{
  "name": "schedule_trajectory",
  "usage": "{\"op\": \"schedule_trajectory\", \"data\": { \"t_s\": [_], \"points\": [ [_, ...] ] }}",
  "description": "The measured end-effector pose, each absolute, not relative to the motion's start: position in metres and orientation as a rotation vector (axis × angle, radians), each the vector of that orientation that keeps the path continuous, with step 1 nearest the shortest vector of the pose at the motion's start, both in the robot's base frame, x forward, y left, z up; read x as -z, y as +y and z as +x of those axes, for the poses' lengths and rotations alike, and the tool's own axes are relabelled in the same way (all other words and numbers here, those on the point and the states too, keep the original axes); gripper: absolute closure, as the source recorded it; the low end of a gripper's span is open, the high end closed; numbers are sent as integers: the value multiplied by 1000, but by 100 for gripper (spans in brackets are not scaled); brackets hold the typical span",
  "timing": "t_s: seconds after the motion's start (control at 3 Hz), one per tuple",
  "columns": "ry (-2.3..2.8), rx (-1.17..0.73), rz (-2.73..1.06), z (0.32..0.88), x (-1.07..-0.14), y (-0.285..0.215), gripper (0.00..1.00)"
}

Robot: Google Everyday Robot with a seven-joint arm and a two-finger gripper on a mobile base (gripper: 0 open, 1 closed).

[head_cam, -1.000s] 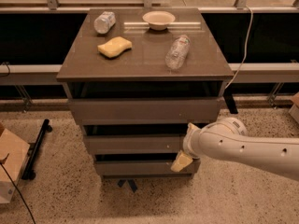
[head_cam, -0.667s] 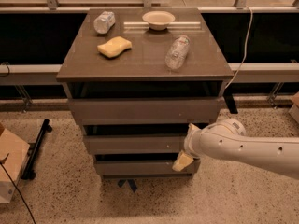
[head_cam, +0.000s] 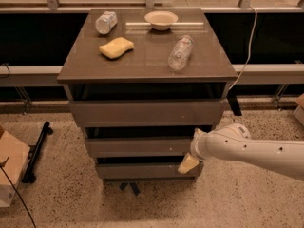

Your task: Open middle drawer

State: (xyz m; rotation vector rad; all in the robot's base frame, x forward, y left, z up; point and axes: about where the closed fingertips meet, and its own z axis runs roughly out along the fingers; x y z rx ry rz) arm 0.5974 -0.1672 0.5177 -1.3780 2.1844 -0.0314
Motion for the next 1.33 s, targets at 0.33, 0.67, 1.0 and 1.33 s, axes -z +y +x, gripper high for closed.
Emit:
{"op": "schedule_trajectory", "data": {
  "t_s": [0.33, 0.67, 1.0, 1.33],
  "points": [
    [2188, 5, -1358, 614, -502, -177, 0],
    [2201, -21, -1346, 630, -486, -187, 0],
    [2212, -50, -1338, 649, -471, -194, 0],
    [2254, -109, -1323, 667, -444, -200, 0]
  ]
}}
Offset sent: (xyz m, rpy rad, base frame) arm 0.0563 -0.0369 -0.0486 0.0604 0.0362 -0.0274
